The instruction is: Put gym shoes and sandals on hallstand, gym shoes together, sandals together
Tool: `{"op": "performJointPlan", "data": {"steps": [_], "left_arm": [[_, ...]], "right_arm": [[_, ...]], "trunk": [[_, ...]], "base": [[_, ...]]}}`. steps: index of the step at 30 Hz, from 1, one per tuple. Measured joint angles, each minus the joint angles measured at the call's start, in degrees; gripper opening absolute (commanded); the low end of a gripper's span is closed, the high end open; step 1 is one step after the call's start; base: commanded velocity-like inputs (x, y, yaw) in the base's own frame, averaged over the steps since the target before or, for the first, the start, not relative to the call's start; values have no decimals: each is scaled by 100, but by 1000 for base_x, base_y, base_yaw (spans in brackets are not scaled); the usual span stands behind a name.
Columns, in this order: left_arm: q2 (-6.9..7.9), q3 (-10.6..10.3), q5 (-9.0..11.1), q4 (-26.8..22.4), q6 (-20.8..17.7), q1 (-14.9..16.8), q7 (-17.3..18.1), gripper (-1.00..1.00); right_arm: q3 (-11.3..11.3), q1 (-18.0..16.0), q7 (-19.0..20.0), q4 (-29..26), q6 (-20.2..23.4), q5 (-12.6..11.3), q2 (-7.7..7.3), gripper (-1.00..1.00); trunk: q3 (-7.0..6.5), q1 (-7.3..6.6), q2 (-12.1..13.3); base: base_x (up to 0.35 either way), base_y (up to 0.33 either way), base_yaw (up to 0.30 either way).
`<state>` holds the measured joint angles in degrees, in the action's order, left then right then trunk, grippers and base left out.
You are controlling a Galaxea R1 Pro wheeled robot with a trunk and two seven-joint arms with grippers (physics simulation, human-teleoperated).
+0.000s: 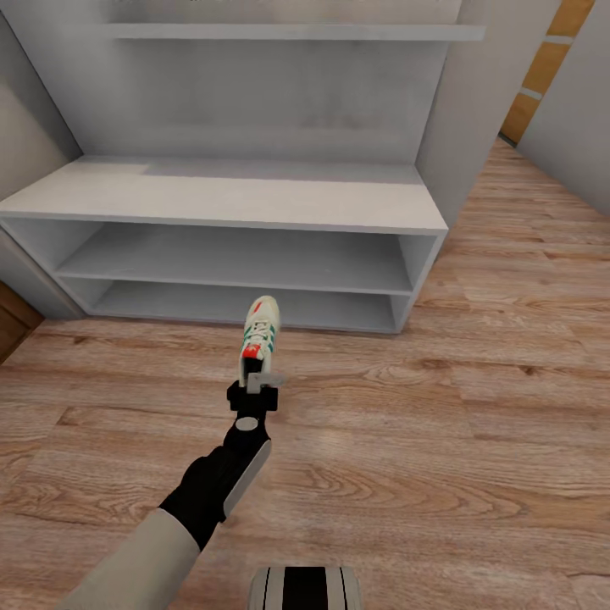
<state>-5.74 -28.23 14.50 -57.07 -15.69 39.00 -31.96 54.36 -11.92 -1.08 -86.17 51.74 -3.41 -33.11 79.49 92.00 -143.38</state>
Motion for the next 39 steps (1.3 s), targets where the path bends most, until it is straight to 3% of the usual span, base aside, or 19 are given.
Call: {"op": "performJointPlan", "data": {"steps": [5, 12, 29, 32, 35, 39], "left_arm": [[-1, 13, 4, 381, 0, 105, -109, -100], [-1, 34, 2, 440, 1, 90, -71, -100], [28, 63, 63, 405, 11, 54, 17, -100], [40, 67, 64, 386, 12, 59, 328, -100], [110, 173, 29, 372, 7, 100, 930, -100], [235, 377, -20, 364, 3, 137, 1201, -100]], "right_arm": [[-6, 0, -4, 0, 47, 22, 4, -100], [-6, -1, -5, 0, 407, 28, 7, -100], [-25, 0, -10, 0, 460, 32, 7, -100], [-43, 2, -11, 0, 458, 39, 7, -100], [-52, 1, -13, 0, 459, 53, 7, -100], [-57, 0, -13, 0, 460, 54, 8, -100]], "trunk": [[0, 0, 0], [0, 0, 0], [27, 0, 0], [35, 0, 0], [38, 0, 0], [39, 0, 0]], "base": [[0, 0, 0], [0, 0, -22], [0, 0, -274], [0, 0, -231], [0, 0, -94], [0, 0, -16]]}}
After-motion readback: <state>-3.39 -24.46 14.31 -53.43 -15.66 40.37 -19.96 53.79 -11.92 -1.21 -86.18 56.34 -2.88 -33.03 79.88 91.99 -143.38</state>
